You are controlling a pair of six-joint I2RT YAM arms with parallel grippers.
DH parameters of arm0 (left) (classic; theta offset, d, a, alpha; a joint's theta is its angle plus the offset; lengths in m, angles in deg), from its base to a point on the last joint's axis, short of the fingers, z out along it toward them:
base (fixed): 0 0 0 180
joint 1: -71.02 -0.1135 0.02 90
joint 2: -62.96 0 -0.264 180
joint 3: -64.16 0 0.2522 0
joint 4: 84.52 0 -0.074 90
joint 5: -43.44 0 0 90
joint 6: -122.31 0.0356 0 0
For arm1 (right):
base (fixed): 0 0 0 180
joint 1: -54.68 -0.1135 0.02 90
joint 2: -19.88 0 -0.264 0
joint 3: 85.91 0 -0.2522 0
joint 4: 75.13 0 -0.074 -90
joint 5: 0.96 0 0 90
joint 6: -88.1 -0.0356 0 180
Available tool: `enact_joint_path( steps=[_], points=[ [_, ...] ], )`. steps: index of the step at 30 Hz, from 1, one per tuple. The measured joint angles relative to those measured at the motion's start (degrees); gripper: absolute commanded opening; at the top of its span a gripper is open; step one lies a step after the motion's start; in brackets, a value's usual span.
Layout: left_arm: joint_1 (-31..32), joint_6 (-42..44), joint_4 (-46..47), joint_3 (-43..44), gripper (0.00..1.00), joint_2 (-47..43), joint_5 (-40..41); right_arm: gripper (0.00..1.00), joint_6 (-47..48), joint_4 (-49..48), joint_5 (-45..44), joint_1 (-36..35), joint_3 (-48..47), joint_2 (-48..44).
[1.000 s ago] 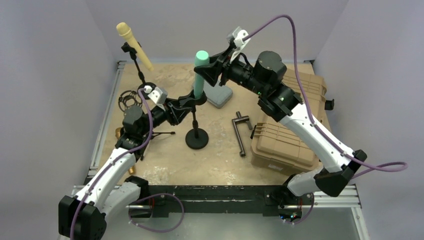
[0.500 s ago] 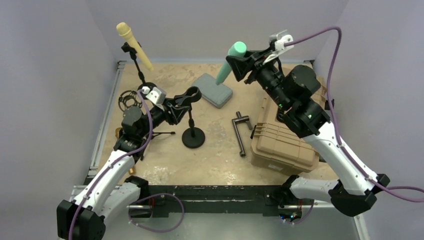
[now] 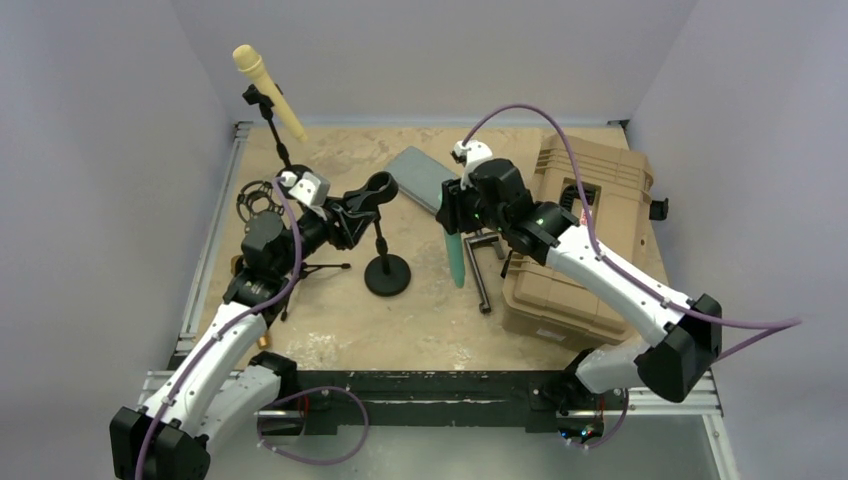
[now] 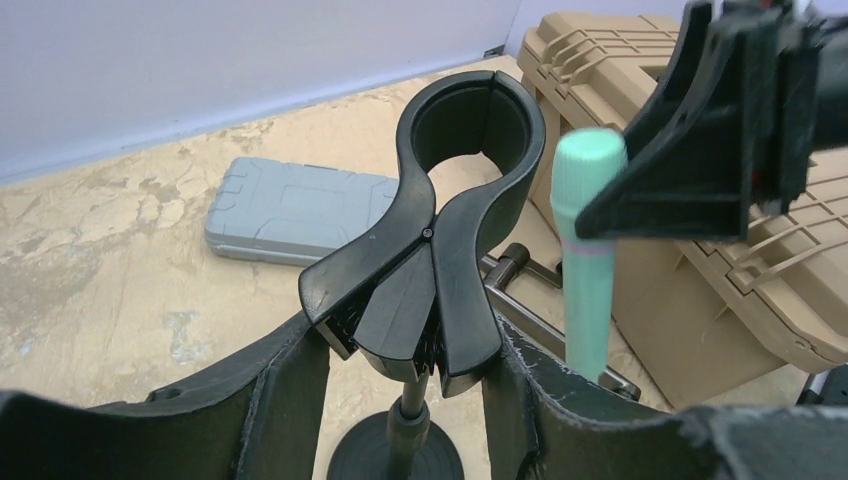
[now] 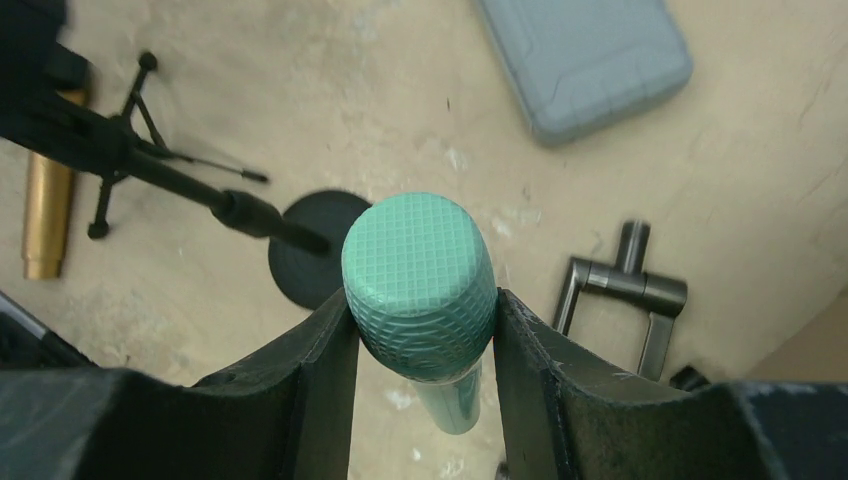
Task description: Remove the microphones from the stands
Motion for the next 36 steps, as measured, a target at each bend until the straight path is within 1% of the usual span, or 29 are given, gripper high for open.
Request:
enact_joint_path(
  steps=[3,7,11,15,25,32,33,36],
  points=[
    [0.0,-0.26,-0.9,0.44,0.54,0.0,-0.02,0.0,-1.75,2.86,1.53,0.0,1.2,1.36],
    [-0.02,-0.98,-1.44,0.55,0.66,-0.13,-0.04,0.0,-3.43,3.17,3.91,-0.13,1.81,4.83],
    [-0.02,-1.36,-2.47,0.59,0.71,-0.74,-0.5,0.0,-4.68,2.67,5.01,-0.26,3.74,7.96],
    [-0.02,-1.44,-3.1,0.66,0.78,-2.03,-0.59,0.0,-5.79,1.88,5.11,-0.52,4.2,12.98],
    [-0.02,-1.55,-3.43,0.96,0.78,-5.35,-0.55,0.0,-7.39,0.7,-0.76,-0.74,4.13,23.58],
    [-0.02,-1.51,-3.82,0.96,0.79,-9.81,-0.04,0.0,-7.78,-0.96,-2.91,-0.74,4.13,24.83],
    [-0.02,-1.53,-3.82,0.96,0.79,-10.49,0.0,0.01,-7.78,-1.27,-2.97,-0.74,4.13,24.85],
    [-0.02,-1.53,-3.85,0.96,0.79,-11.61,0.07,0.11,-7.78,-1.95,-3.19,-0.74,4.13,24.96]
  ],
)
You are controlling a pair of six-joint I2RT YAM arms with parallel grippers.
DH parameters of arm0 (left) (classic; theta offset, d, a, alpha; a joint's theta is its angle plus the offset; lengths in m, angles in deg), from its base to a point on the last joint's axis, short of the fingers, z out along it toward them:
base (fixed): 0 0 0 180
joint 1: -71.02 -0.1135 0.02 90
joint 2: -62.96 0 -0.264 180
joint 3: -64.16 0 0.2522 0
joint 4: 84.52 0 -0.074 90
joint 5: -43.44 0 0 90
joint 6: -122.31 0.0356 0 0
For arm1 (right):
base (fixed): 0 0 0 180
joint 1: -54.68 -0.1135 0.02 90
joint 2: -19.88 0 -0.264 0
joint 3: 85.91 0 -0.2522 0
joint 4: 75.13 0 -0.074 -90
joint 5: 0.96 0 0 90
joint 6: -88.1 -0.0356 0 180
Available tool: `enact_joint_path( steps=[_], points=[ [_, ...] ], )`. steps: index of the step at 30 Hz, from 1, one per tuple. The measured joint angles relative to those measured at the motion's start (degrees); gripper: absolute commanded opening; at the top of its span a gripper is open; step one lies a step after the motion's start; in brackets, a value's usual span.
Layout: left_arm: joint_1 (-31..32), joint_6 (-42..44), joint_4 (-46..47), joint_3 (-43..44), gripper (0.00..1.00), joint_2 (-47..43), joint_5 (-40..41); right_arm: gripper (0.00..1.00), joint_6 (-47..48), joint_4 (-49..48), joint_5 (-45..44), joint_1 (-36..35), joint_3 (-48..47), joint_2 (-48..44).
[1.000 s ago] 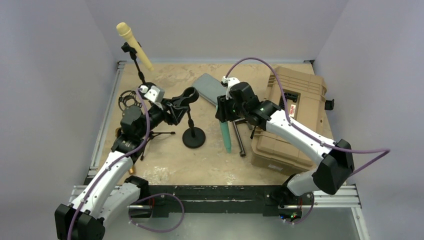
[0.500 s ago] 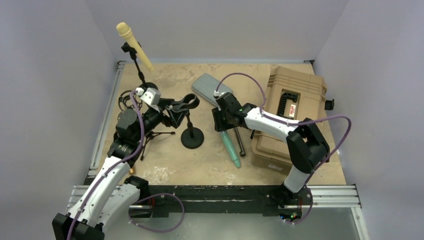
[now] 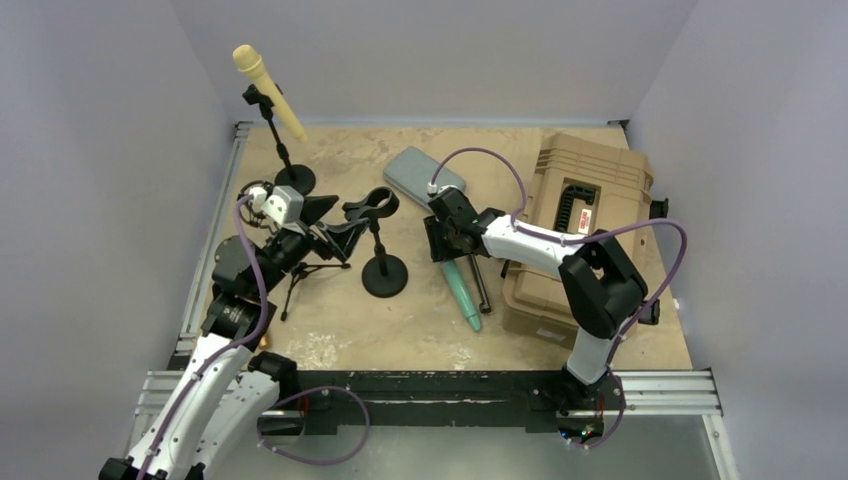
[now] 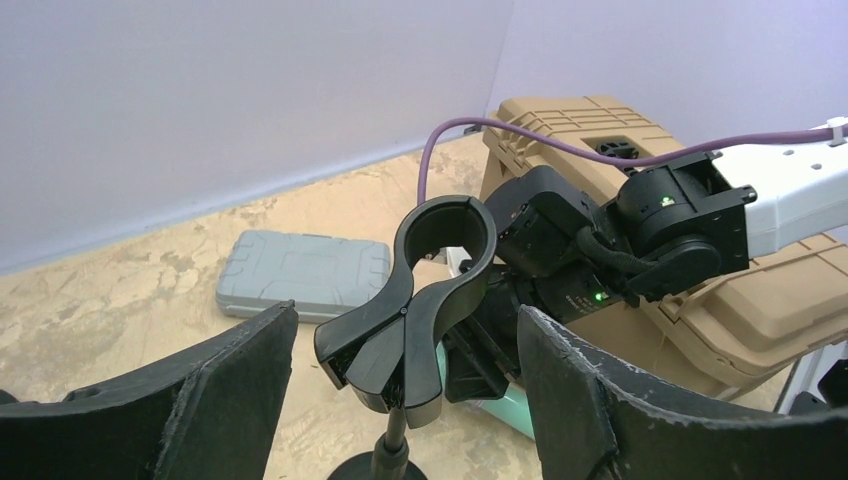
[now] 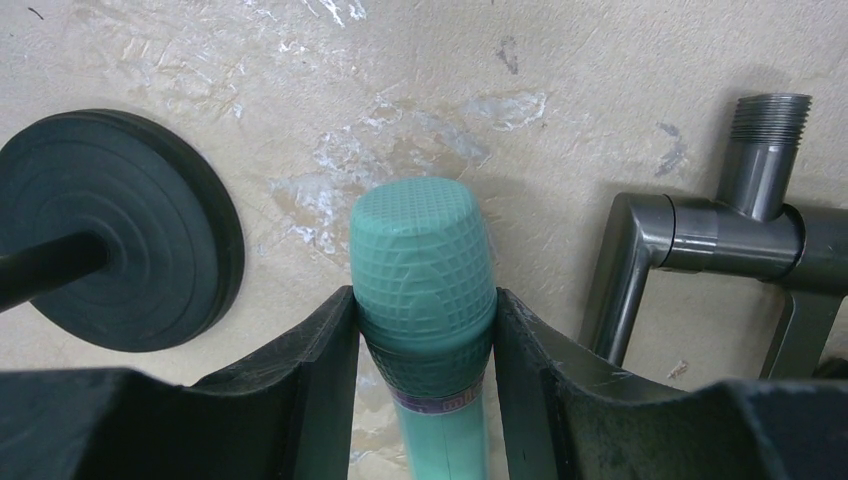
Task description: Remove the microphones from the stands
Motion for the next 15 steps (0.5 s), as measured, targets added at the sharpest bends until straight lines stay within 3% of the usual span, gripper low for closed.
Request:
enact_joint_path(
  steps=[7,11,15],
  points=[
    [0.0,0.0,-0.11,0.0,0.79,-0.83,0.04,0.33,0.04,-0.87,-0.11,0.0,0.07,0.76],
    [0.0,0.0,-0.57,0.0,0.79,-0.94,0.07,0.55,0.24,-1.36,-0.2,0.0,0.11,0.74],
    [0.0,0.04,-1.97,0.02,0.79,-1.38,0.37,0.7,0.74,-1.62,-0.87,0.0,0.28,0.37]
  ],
)
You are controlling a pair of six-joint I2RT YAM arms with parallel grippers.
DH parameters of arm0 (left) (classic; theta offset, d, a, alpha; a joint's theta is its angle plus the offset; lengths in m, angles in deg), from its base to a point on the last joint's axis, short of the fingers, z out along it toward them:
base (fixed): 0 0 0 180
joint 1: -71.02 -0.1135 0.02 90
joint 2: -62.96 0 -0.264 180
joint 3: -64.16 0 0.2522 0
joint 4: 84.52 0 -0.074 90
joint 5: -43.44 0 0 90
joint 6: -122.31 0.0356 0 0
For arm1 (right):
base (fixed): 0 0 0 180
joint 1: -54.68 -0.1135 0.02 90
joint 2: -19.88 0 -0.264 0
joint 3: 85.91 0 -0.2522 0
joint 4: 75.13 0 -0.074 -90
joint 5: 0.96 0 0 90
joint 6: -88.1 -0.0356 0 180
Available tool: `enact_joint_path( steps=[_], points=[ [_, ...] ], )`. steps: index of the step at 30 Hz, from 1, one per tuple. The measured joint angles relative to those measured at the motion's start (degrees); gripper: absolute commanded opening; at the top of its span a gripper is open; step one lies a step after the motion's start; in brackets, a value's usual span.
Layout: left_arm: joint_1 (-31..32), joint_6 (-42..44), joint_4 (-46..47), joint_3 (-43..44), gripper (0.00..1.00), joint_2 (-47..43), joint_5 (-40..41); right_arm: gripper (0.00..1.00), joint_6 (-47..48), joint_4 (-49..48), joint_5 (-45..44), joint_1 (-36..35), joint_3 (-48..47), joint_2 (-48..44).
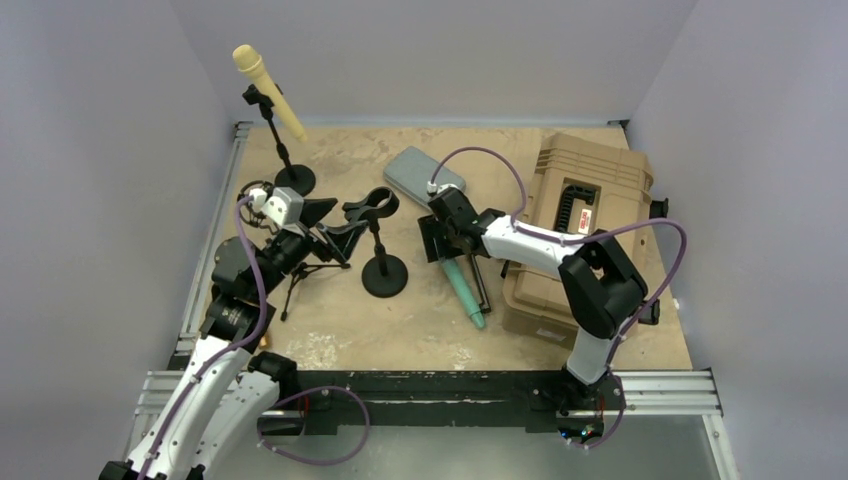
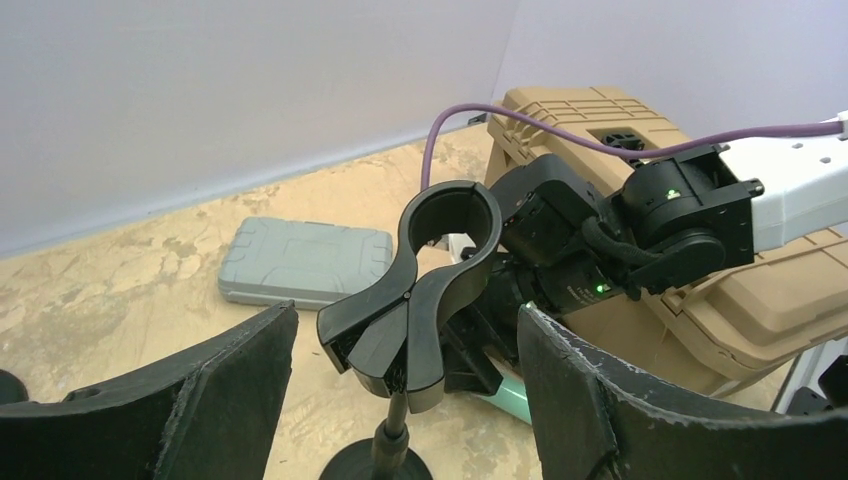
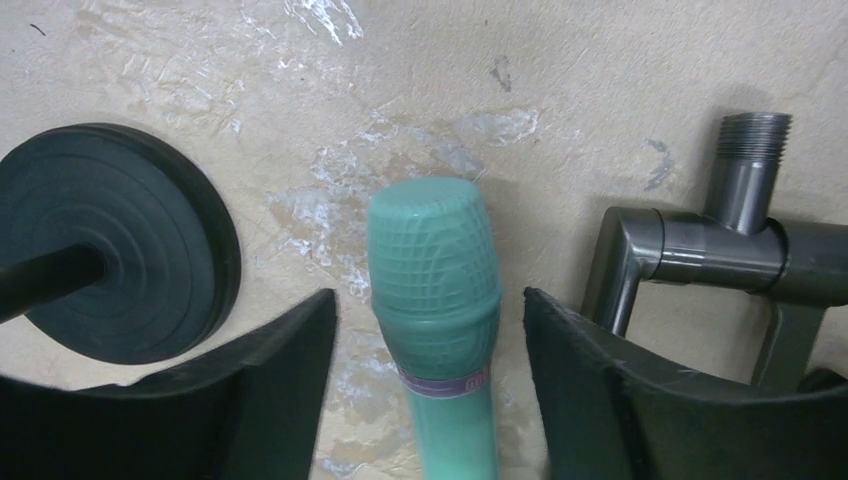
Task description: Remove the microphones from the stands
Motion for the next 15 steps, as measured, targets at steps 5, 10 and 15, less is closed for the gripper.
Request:
enact_joint_path(
  steps=[5,10,15],
  points=[
    [0.0,0.02,-1.11,0.07,0.79,-0.44,0.59,0.73,0.39,0.33,-0.17,0.0,-0.02,-2.97],
    [0.0,0.11,-1.46,0.31,0.79,-0.83,0.63,0.71,0.17,0.7,2.91,0.02,-0.39,-10.25],
    [0.0,0.07,-1.55,0.35,0.82,-1.16,0.72,0.73,-1.75,-1.44,9.55,0.0,-0.52,-20.94]
  ],
)
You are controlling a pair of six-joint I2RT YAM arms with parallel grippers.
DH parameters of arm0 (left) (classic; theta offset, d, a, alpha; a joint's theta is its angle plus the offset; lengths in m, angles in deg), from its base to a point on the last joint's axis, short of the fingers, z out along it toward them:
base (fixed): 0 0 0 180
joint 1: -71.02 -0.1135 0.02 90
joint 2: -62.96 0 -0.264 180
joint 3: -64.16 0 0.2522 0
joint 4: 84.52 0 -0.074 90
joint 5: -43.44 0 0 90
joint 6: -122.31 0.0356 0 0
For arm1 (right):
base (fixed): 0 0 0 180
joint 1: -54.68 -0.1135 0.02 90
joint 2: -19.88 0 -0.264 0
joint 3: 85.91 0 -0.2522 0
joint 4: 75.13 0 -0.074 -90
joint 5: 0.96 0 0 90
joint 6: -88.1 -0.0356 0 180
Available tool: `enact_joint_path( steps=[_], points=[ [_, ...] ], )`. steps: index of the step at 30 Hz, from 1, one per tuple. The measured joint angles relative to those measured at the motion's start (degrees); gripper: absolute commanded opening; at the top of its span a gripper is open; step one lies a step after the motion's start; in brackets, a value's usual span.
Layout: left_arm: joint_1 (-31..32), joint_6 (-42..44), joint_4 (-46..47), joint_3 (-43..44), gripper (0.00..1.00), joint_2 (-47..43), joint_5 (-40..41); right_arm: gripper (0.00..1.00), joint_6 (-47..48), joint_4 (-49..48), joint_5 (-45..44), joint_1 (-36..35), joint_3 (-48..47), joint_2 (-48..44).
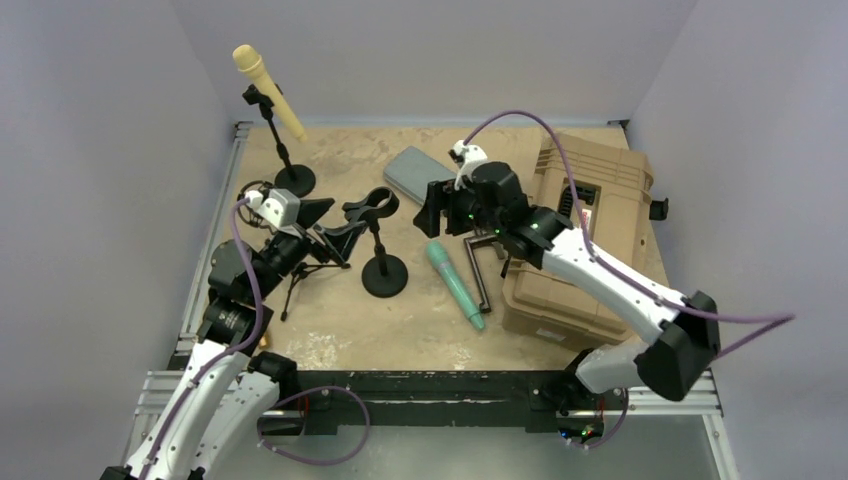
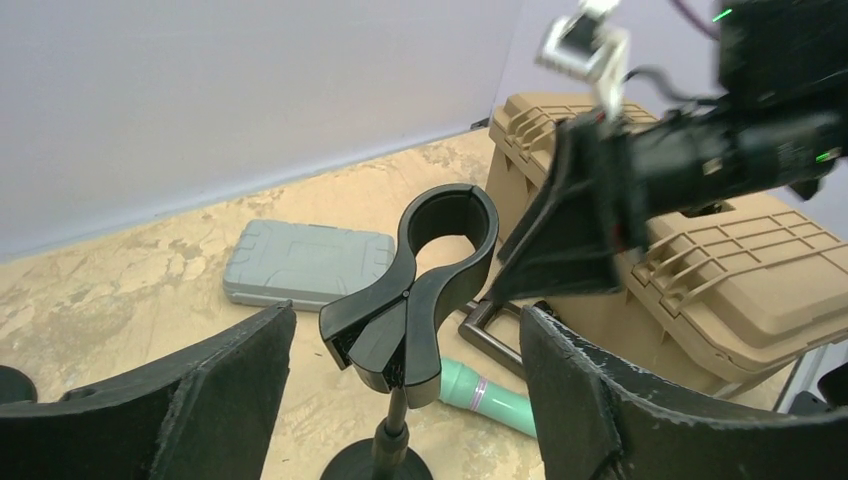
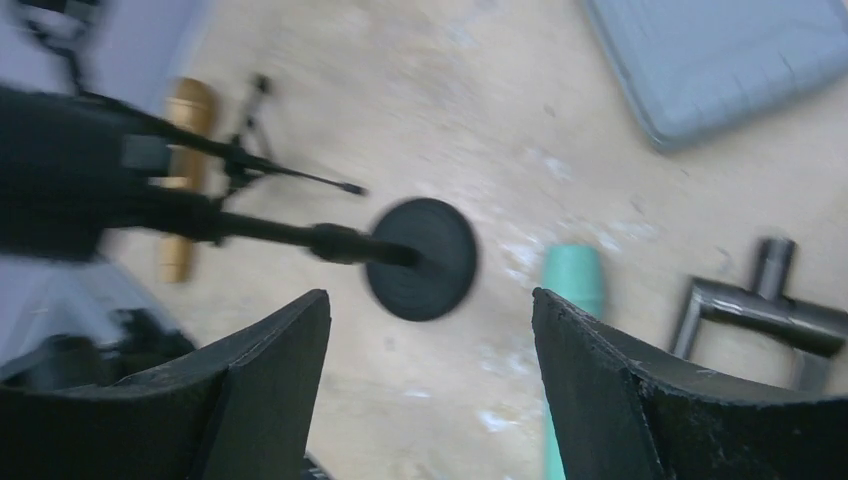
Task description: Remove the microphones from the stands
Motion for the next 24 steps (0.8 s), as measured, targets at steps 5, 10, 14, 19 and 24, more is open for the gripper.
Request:
enact_joint_path(
  steps=[5,10,14,19,24],
  points=[
    [0.0,-0.52,-0.39,0.68,0.88,-0.02,0.9,0.82,-4.9,-7.52,9.16,-0.02,1.27,-9.31],
    [0.0,-1.42,-0.61,0.96,0.88,-0.13,1.64,0.95,-14.64,-22.6,16.7,-0.94,8.63,-12.57],
    [0.0,-1.42,-0.98,0.96,0.88,-0.57,1.86,0.96,-20.79,-27.71,16.7,-3.28,9.73,-10.23],
    [0.0,-1.42,-1.05,0.96,0.88,-1.05,1.92,0.97,-24.52,-27.93,13.07,-5.97,5.31,-5.75],
    [0.0,-1.42,-1.25,0.96,0.88,-1.31,1.97,0.95,-26.4,-27.78,10.91,-6.25,1.75,-1.92]
  ],
)
